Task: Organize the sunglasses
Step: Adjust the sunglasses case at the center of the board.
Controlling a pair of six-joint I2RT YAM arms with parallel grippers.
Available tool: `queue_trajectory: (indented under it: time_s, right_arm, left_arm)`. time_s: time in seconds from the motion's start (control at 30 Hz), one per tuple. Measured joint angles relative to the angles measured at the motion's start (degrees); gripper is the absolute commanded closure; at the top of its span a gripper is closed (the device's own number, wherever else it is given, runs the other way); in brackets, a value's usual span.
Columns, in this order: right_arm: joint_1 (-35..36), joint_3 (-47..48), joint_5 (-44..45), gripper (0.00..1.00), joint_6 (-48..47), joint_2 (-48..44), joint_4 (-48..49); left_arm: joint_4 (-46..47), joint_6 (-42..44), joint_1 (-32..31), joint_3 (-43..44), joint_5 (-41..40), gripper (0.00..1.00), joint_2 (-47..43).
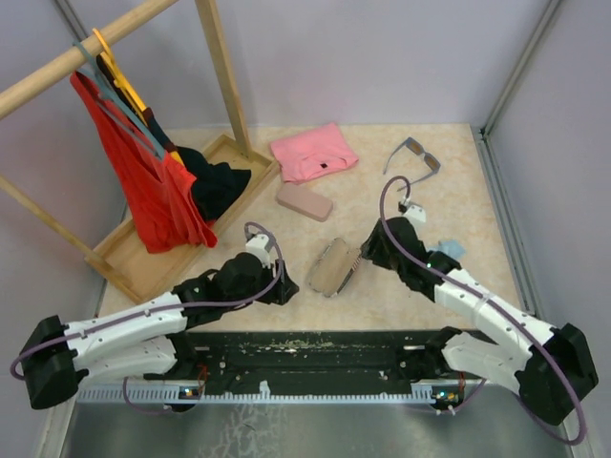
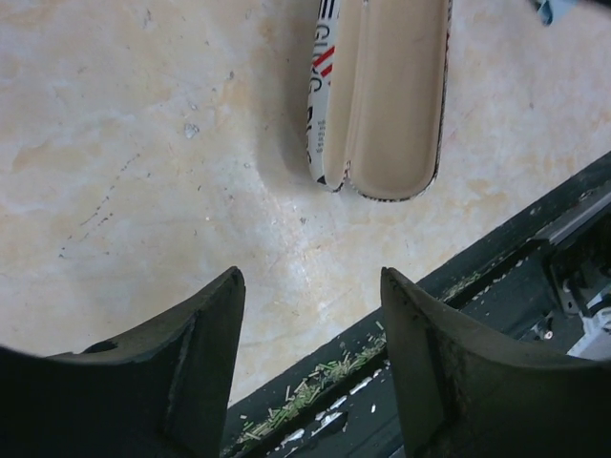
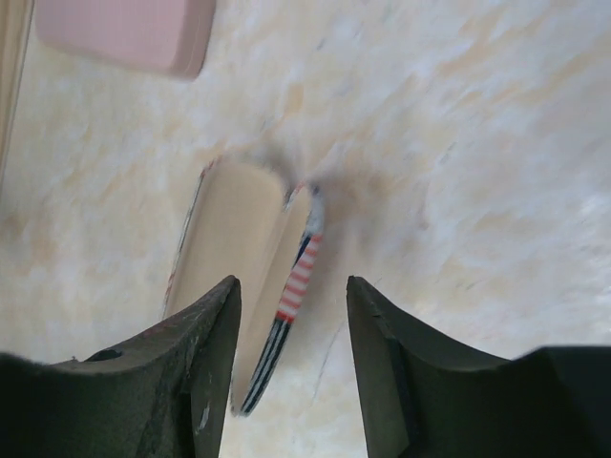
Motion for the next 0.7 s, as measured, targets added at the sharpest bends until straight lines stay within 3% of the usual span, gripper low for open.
queue_trajectory:
  time_s: [0.2, 0.43, 0.7]
  right_arm:
    - [-10.9, 10.4, 0.0, 0.62, -13.9, 9.9, -3.8]
    - [-11.7, 21.0, -3.4, 0.65, -23.5, 31.1, -3.6]
    - [-12.0, 26.3, -9.4, 0.68, -30.4, 41.7, -3.0]
  left_arm:
    - [4.3, -0.9, -2.7, -1.7, 1.4, 0.41, 7.7]
    - [9.4, -2.7, -4.8, -1.8, 1.1, 0.44, 18.5]
    - [11.9, -3.3, -4.8, 1.9, -1.0, 0.43, 26.6]
